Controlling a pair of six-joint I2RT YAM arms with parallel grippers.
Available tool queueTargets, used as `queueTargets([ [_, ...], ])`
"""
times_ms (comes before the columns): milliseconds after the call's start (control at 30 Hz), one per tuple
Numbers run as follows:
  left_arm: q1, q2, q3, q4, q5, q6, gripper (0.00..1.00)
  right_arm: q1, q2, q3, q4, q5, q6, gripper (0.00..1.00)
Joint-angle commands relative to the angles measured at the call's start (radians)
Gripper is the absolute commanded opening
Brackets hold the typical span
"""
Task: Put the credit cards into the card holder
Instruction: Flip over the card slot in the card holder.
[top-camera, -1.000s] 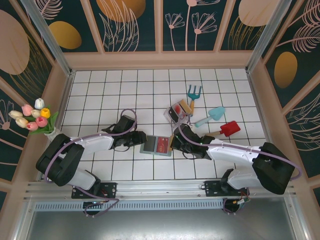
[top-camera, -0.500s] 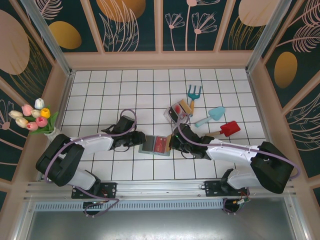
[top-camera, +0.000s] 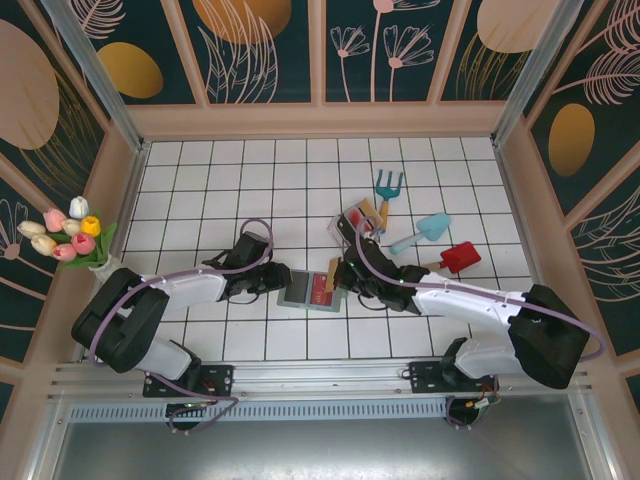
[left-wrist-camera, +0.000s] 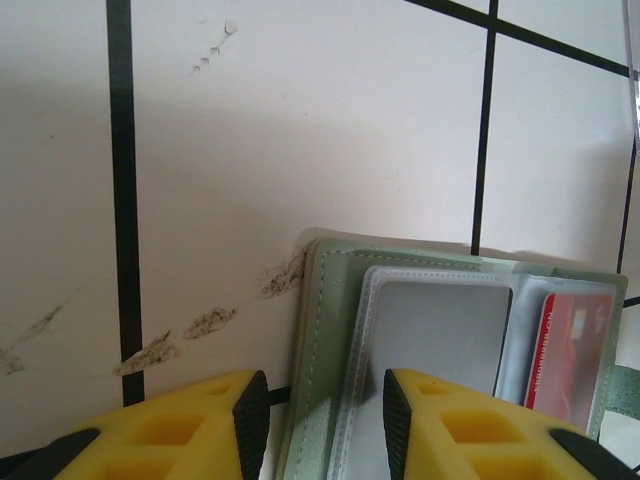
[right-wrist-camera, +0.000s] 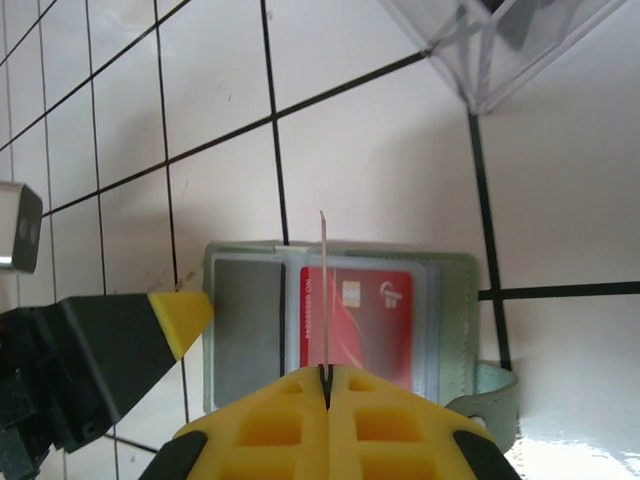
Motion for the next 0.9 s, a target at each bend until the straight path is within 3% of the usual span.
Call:
queueTargets([
  [0, -0.015, 0.039, -0.034, 0.004, 0.051, -0.014, 0.39, -0.005, -0.015, 0.006, -0.110, 0.063, -0.023, 0.00],
  [367, -0.015, 0.043, -0.033, 0.001, 0.058, -0.009, 0.39, -0.003, 0.052, -0.014, -0.044, 0.018, -0.017, 0.00],
  [667, -0.016, 0.036, -0.039, -0.007, 0.052, -0.011, 0.39, 0.003, 0.070, 0.025, -0.103, 0.041, -0.041, 0.00],
  [867, -0.015, 0.042, -0.040, 0.000, 0.062, -0.009, 0.39, 0.002, 0.099, -0.031, 0.026, -0.015, -0.005, 0.00],
])
